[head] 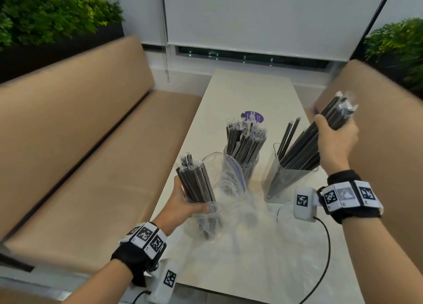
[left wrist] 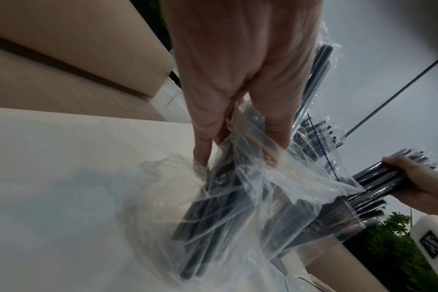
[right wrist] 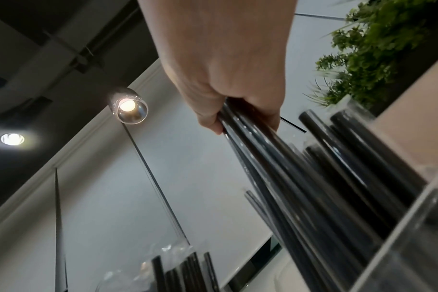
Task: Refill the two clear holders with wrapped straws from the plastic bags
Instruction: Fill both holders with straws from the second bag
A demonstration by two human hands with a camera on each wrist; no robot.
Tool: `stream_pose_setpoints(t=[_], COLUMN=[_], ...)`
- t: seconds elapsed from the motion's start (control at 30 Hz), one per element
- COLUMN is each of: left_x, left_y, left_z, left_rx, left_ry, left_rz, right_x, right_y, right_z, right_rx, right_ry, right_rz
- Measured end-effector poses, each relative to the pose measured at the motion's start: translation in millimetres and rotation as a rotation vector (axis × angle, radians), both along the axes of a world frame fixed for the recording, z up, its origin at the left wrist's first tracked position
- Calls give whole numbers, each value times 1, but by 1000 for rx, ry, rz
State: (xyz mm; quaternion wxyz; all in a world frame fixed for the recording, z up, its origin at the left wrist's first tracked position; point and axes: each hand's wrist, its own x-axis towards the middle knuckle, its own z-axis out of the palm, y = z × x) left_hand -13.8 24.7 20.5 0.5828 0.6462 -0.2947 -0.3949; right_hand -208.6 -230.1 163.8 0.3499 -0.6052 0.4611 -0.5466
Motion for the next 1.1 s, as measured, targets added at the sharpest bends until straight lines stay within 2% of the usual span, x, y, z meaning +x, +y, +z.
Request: stream_pose_setpoints(t=[0.33,0.43,0.5,0.63,0.77,0.83,0.9,0.97,1.03,1.1], left_x=[0,1,1,-1,-1,-1,-1,0,0,-1], left_y=[2,1,1,1,2,4,6,7,8,9], left_z=[0,0,-1,0,1,1,1,1,0,1], left_rx=[43,56,56,45,47,45,40,38,40,35], left_ry=[1,-8,-9,-12,-12,-20,-24,-29,-26,-23], left_rz=[22,27,27,22,28,30,30,42,50,51], right_x=[-15,-23,-23,-16,-16,-19,-28,-40,-45,-36], right_y=[-10,-15,-15,-17,-15,-13,-14,-23,-29,-33], right_z=[0,8,10,-4,-33,-39,-34,-34,-41,-52], right_rx=[5,-85,-179,-270,-344,-369,-353,-254,-103,-45], right_ry=[-109,-100,59,520,761,790,719,703,759,799], right_rz=[3,-1,70,235,356,349,245,138,166,255])
